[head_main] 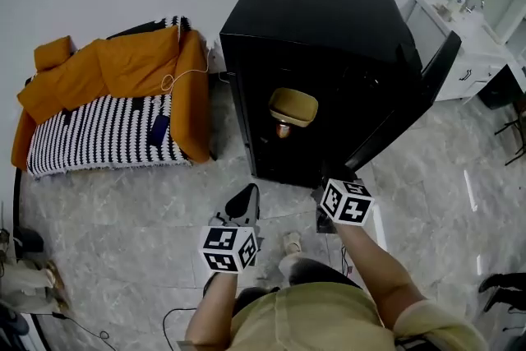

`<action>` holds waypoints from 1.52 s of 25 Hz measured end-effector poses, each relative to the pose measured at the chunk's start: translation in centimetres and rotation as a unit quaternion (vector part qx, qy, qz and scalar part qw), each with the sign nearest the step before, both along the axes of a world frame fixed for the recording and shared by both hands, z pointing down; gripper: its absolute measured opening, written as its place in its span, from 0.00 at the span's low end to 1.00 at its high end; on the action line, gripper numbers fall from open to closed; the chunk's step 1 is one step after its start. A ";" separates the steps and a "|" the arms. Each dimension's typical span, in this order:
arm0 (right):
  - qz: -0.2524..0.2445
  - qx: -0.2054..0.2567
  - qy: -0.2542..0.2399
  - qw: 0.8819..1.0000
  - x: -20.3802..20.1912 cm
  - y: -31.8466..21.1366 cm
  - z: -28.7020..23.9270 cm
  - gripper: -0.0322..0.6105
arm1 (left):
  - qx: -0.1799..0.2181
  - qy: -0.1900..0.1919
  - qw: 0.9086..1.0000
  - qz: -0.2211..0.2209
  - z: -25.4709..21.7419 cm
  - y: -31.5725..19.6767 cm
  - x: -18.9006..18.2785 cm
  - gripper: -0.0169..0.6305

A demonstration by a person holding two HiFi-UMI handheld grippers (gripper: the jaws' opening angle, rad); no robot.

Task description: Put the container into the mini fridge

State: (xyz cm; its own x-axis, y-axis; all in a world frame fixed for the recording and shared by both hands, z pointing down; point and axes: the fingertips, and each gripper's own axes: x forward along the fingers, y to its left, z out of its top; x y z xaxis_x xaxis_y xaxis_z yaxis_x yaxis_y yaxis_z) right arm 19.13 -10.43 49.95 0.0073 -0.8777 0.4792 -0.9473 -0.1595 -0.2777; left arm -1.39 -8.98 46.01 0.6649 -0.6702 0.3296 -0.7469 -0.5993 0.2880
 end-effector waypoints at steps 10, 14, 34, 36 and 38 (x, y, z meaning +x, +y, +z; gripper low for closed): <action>-0.049 0.025 -0.013 0.998 -4.6 5.6 -1.9 0.10 | -0.004 -0.012 1.000 0.023 0.1 1.6 -0.2 0.06; -0.060 0.028 -0.002 0.998 -5.4 7.3 -2.4 0.10 | -0.003 -0.010 0.999 0.038 -0.4 2.9 -0.1 0.06; -0.062 0.063 0.009 0.996 -7.1 12.6 -5.6 0.09 | 0.012 -0.008 0.997 0.073 -2.0 8.1 -0.7 0.06; -0.062 0.064 0.008 0.996 -7.2 12.8 -5.6 0.09 | 0.011 -0.010 0.997 0.072 -1.9 8.4 -0.9 0.06; -0.065 0.065 0.008 0.996 -7.4 12.9 -5.7 0.09 | 0.009 -0.011 0.998 0.069 -1.7 8.5 -1.1 0.06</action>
State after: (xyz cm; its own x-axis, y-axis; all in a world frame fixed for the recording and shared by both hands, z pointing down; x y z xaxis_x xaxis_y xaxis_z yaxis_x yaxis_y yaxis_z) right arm 11.70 2.51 44.28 -0.1030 -0.9264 0.3622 -0.9621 0.0004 -0.2727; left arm -2.44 -0.44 44.32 0.7440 -0.5788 0.3337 -0.6630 -0.7017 0.2609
